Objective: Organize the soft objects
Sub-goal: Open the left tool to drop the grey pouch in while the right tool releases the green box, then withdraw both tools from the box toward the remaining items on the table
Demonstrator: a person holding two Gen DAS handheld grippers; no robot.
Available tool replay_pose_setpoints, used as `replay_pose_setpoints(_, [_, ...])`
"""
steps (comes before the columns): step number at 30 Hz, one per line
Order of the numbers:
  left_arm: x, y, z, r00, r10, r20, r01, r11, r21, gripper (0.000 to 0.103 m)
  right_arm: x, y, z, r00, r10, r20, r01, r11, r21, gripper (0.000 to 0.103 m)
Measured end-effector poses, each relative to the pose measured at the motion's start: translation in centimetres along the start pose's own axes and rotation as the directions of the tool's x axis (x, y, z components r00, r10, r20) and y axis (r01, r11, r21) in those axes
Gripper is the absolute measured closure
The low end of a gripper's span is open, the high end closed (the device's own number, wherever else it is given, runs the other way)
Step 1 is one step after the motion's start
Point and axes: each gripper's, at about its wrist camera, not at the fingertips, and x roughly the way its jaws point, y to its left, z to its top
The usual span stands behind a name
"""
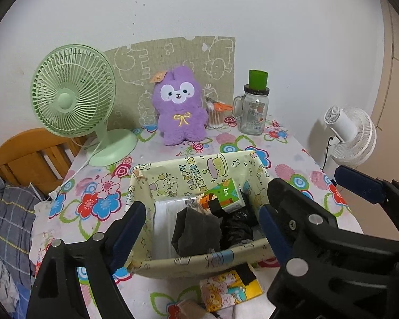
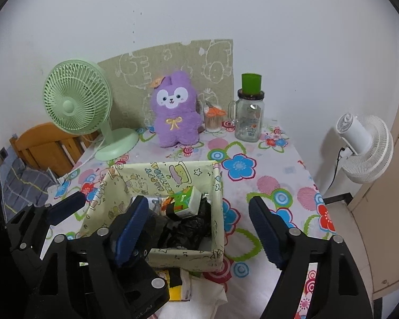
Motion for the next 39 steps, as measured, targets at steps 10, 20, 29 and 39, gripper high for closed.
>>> replay_pose_setpoints(10, [-2.9,-0.1,-0.7,1.0,-0.016,0.009,0.016,1.0,-0.006,0.011,-3.4,0.4,-0.7,0.999,-0.013,0.051,0.014,1.0,-0.014,0.02])
replay_pose_setpoints(20, [-6.1,-0.2,-2.1,0.999,-0.009,0.046,0.01,1.0,-0.019,0.008,-6.4,0.9,-1.8,0.998,-0.001,0.069,0.004,0.999,-0.038,0.019])
replay_pose_setpoints(29, [-8.8,-0.7,-3.2,0.997,-0.007,0.075,0.008,1.0,-0.015,0.004,-9.2,1.0,-2.7,0.993,-0.021,0.118,0.026,0.999,-0.035,0.011])
replay_pose_setpoints(39, [-11.2,-1.2,-4.6,0.995,-0.005,0.101,0.006,1.0,-0.011,0.0,-11.3,0.9,-4.1,0.991,-0.026,0.129,0.032,0.999,-0.041,0.009])
